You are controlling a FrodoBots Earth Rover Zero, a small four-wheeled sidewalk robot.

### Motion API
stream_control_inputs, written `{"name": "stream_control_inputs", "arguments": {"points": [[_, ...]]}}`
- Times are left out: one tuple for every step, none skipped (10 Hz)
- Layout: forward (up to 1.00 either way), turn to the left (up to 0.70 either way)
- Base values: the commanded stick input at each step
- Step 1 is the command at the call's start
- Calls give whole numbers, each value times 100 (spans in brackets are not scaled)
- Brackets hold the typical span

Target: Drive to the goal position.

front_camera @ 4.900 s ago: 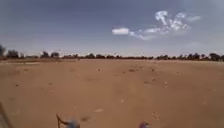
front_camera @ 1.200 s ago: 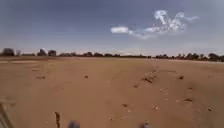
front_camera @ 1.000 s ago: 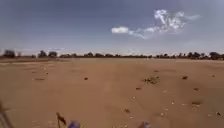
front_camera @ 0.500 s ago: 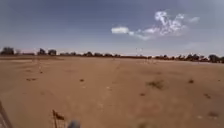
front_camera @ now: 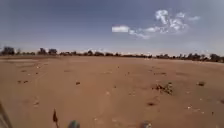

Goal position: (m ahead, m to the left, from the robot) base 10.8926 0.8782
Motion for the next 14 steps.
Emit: {"name": "stream_control_inputs", "arguments": {"points": [[70,0],[70,0],[70,0],[70,0],[70,0],[70,0],[70,0],[70,0],[70,0],[70,0],[70,0],[70,0],[70,0],[70,0]]}}
